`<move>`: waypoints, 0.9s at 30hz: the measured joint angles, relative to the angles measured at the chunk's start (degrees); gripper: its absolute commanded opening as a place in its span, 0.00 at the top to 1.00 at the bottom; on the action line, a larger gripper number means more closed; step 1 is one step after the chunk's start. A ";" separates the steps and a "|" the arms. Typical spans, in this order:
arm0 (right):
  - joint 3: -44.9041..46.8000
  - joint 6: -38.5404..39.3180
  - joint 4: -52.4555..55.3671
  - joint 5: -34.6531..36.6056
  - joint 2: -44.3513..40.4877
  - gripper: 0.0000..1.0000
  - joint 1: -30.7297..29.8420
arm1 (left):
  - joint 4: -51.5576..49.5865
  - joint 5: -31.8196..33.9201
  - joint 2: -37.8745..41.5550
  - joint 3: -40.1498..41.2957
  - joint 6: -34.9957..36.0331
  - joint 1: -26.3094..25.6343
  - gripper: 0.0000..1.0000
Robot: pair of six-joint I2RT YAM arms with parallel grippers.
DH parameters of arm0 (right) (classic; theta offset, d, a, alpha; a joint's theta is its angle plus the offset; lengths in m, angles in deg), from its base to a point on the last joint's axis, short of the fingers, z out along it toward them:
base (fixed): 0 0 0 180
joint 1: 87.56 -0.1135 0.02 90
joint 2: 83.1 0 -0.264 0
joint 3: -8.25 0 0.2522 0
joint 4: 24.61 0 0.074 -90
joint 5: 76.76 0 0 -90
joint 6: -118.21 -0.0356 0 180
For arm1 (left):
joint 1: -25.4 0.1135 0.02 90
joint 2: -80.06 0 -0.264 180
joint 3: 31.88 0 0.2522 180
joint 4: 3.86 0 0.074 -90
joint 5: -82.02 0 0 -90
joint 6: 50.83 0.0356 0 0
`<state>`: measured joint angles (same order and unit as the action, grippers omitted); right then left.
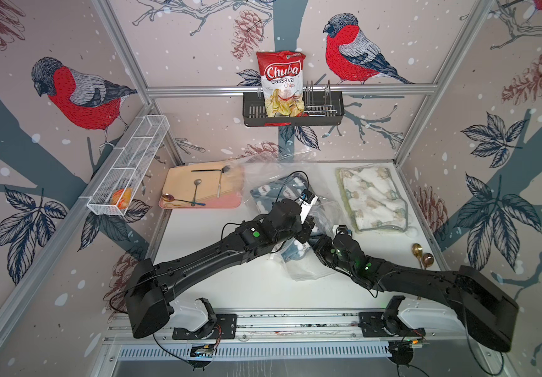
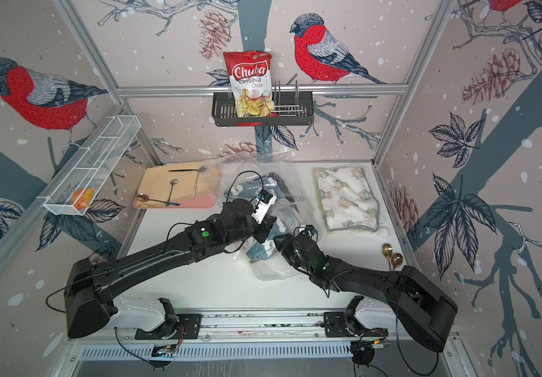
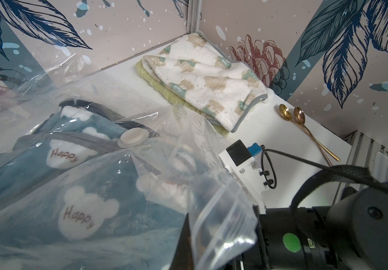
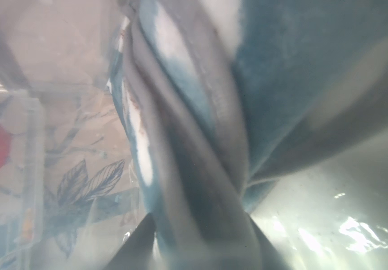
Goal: Take the blanket out of the vacuum bag
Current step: Take out the blanket from the vacuum bag.
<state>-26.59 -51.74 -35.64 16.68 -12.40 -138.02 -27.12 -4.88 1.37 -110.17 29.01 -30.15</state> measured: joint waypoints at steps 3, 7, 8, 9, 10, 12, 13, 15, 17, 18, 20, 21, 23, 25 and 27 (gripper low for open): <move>0.52 -0.44 0.00 -0.90 0.68 0.26 0.61 | 0.00 -0.09 0.00 0.00 -0.02 0.00 1.00; 0.94 -0.98 -0.68 -1.03 3.19 0.21 0.68 | -0.02 -0.13 -0.15 0.00 -0.17 0.00 1.00; 0.61 -0.96 -0.63 -1.09 3.91 0.21 0.87 | -0.02 -0.13 -0.17 0.00 -0.17 0.00 1.00; 0.22 -0.96 -0.68 -1.27 4.68 0.21 1.01 | -0.07 -0.13 -0.20 0.00 -0.17 0.00 1.00; -0.11 -0.96 -1.20 -1.36 5.62 0.22 1.09 | -0.04 -0.13 -0.22 0.00 -0.17 0.00 1.00; 0.00 -0.96 -2.67 -1.53 6.88 0.24 1.09 | -0.04 -0.13 -0.28 0.00 -0.17 0.00 1.00; 0.35 -0.98 -3.85 -1.46 7.19 0.26 0.90 | -0.09 -0.13 -0.28 0.00 -0.20 0.00 1.00; 0.81 -1.01 -5.57 -0.96 7.56 0.31 0.22 | -0.04 -0.15 -0.28 0.00 -0.22 0.00 1.00; 0.83 -1.01 -6.82 -0.61 7.74 0.41 0.02 | 0.00 -0.22 -0.28 0.00 -0.42 0.00 1.00; 0.76 -0.98 -7.34 -0.37 7.74 0.44 -0.02 | 0.00 -0.33 -0.28 0.00 -0.42 0.00 1.00; 0.28 -0.76 -7.69 0.44 7.50 0.54 -0.13 | 0.02 -0.37 -0.28 0.00 -0.42 0.00 1.00; -0.11 -0.46 -7.65 0.87 7.30 0.60 -0.22 | 0.02 -0.37 -0.28 0.00 -0.42 0.00 1.00; -0.81 0.28 -7.74 1.33 6.82 0.69 -0.37 | 0.02 -0.39 -0.28 0.00 -0.44 0.00 1.00; -1.27 0.52 -7.56 1.57 6.19 0.73 -0.48 | 0.02 -0.39 -0.26 0.00 -0.44 0.00 1.00; -2.05 0.70 -6.69 2.03 5.29 0.75 -0.83 | 0.00 -0.35 -0.22 0.00 -0.44 0.00 1.00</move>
<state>-28.65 -51.04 -42.33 18.72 -7.11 -138.85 -27.12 -5.23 1.15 -110.17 28.58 -30.15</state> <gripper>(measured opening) 0.261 0.048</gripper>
